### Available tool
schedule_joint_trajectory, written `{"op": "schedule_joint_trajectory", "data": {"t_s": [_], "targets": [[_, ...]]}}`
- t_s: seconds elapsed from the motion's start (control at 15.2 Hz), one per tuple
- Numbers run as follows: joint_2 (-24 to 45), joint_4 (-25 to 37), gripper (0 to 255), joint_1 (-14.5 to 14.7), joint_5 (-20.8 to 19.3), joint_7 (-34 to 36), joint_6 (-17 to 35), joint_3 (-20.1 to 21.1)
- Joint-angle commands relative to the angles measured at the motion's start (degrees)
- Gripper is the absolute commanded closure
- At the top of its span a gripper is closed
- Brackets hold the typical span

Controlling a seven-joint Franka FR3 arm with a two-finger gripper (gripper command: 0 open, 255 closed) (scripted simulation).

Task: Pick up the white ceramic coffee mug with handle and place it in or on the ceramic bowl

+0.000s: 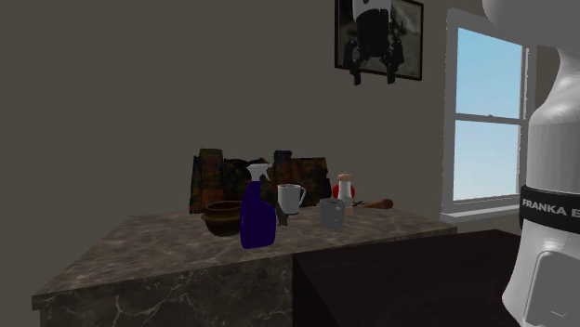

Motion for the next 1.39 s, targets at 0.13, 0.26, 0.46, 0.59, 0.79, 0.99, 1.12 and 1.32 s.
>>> {"op": "schedule_joint_trajectory", "data": {"t_s": [0.13,0.26,0.46,0.59,0.79,0.99,1.12,1.32], "targets": [[7.6,-0.5,0,-0.5,0.2,1.5,7.9,-0.1],[11.6,-0.3,0,-0.8,0.3,2.3,11.5,-0.2],[17.8,0.5,0,-1.1,0.4,3.3,16.6,-0.3],[22.1,1.5,0,-1.3,0.5,4.0,19.9,-0.3],[28.8,3.5,0,-1.6,0.6,4.9,24.3,-0.5],[35.6,6.2,0,-1.8,0.8,5.7,28.2,-0.6],[40.2,8.4,0,-1.9,1.0,6.2,30.4,-0.7],[47.0,12.2,0,-2.0,1.5,6.8,33.3,-0.9]]}}
